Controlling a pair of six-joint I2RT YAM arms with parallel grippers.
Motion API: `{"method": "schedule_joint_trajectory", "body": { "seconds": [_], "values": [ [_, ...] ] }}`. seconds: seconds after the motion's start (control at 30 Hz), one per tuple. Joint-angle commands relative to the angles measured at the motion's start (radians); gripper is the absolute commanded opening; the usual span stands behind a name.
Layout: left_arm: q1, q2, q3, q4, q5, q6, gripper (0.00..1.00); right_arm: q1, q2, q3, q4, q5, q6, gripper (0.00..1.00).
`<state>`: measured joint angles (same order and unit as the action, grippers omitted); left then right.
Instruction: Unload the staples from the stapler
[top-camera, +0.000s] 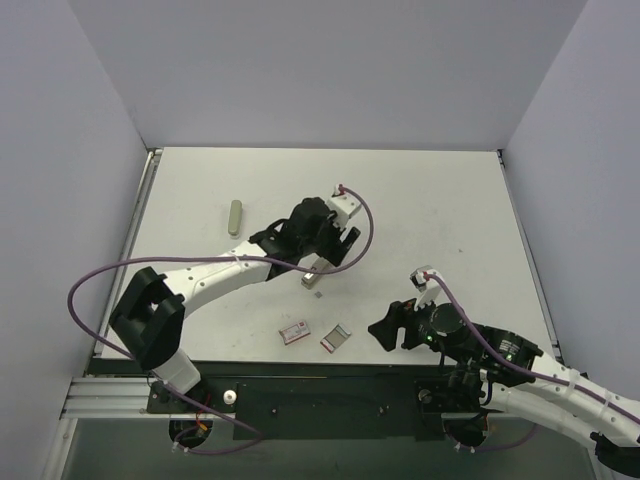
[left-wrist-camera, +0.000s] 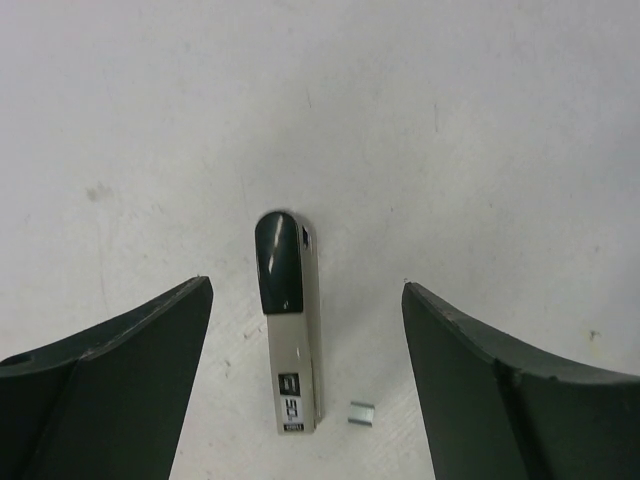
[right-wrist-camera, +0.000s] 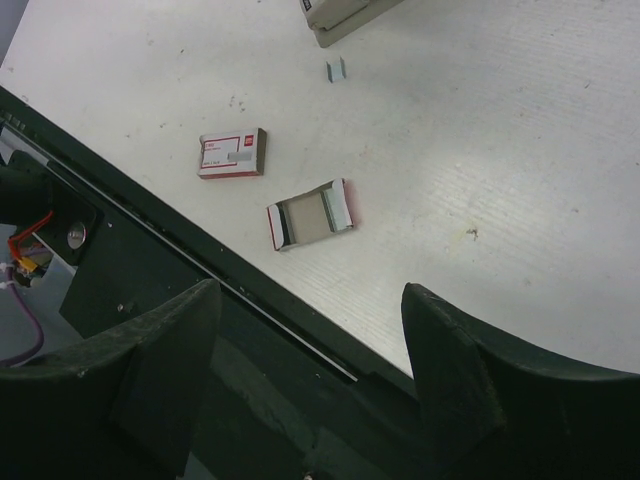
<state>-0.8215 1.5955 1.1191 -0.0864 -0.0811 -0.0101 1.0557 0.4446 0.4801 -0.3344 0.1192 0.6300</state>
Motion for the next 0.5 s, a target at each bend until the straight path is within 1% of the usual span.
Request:
{"method": "schedule_joint_trajectory", "body": {
  "seconds": [0.0, 0.2, 0.47],
  "values": [
    [-0.013, 0.092, 0.160, -0.128, -0.048, 0.099, 0.87, 0.007, -0.015, 0.014, -0.025, -0.006, 0.008, 0.68],
    [-0.011, 0.233, 0.333, -0.205, -0.075, 0.139, 0.87, 0.006, -0.038, 0.029, -0.061, -0.003, 0.000, 0.68],
    [-0.001, 0.374, 0.459, -0.263, -0.039, 0.156, 0.86, 0.006, -0.037, 0.037, -0.068, -0.004, 0.000, 0.68]
  ]
}}
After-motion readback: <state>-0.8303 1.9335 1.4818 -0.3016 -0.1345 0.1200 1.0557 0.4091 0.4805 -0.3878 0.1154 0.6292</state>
